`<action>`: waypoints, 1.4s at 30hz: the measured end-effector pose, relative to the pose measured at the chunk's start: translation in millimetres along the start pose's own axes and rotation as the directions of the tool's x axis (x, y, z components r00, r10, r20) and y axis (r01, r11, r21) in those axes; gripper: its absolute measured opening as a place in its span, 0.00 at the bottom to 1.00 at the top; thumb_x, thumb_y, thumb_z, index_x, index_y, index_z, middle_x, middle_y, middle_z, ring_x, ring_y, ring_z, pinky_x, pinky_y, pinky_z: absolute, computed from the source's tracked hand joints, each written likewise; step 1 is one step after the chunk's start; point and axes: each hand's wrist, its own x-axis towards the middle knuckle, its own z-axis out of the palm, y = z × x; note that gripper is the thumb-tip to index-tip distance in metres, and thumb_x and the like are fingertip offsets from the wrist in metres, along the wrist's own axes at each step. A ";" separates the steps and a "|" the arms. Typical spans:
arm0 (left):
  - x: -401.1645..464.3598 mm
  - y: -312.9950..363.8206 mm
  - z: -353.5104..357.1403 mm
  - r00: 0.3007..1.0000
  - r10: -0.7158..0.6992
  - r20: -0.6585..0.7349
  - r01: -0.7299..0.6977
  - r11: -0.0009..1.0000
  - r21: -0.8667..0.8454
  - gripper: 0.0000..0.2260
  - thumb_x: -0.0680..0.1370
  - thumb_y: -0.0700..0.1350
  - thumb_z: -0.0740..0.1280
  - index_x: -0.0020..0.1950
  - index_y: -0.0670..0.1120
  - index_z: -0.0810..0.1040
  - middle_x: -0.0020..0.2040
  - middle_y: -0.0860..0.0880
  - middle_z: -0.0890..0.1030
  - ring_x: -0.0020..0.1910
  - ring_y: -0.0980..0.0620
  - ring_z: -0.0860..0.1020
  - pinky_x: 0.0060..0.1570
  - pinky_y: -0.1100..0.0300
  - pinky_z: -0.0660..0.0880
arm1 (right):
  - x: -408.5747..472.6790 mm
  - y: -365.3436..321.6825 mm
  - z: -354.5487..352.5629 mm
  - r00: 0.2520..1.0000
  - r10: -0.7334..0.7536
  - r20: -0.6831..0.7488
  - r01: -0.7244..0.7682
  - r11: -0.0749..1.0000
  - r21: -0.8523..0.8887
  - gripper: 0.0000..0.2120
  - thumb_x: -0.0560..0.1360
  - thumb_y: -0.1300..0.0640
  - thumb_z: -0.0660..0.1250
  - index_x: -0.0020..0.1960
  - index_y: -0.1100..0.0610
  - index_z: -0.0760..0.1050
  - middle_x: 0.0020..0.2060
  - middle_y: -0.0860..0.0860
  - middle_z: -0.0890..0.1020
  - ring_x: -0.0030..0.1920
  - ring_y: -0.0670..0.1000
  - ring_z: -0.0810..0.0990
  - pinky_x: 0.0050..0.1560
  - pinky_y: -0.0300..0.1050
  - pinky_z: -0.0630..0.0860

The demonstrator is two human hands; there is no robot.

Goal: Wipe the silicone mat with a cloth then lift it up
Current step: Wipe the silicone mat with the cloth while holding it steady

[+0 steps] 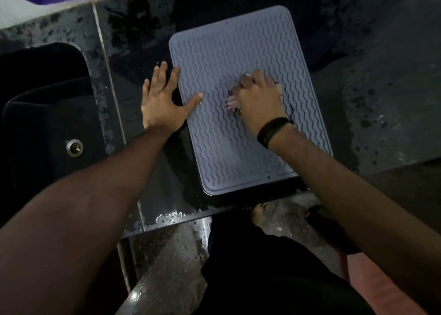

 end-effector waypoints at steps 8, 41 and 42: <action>-0.9 1.4 -3.4 1.000 0.012 0.010 -0.012 0.999 -0.029 0.44 0.74 0.79 0.53 0.84 0.56 0.54 0.85 0.51 0.50 0.83 0.52 0.47 0.81 0.50 0.43 | -112.0 2.8 5.2 0.995 0.025 0.101 -0.023 1.000 -0.021 0.19 0.72 0.58 0.66 0.63 0.57 0.74 0.63 0.55 0.75 0.62 0.59 0.69 0.59 0.54 0.66; -0.2 -1.2 -3.3 0.999 0.026 0.031 -0.026 1.000 0.005 0.43 0.76 0.78 0.53 0.84 0.55 0.51 0.85 0.50 0.49 0.83 0.52 0.46 0.81 0.49 0.42 | -110.7 -16.9 15.8 0.994 0.104 0.036 -0.104 0.995 -0.002 0.19 0.75 0.58 0.64 0.65 0.55 0.73 0.65 0.54 0.74 0.66 0.58 0.66 0.62 0.53 0.65; -0.3 -0.9 -3.1 0.999 0.026 0.029 -0.026 1.000 0.007 0.43 0.76 0.78 0.53 0.84 0.55 0.52 0.85 0.50 0.49 0.83 0.52 0.46 0.81 0.49 0.42 | -116.7 -15.8 18.2 0.994 0.100 0.033 -0.099 0.995 -0.012 0.19 0.74 0.59 0.63 0.65 0.55 0.73 0.65 0.54 0.73 0.65 0.58 0.67 0.62 0.54 0.66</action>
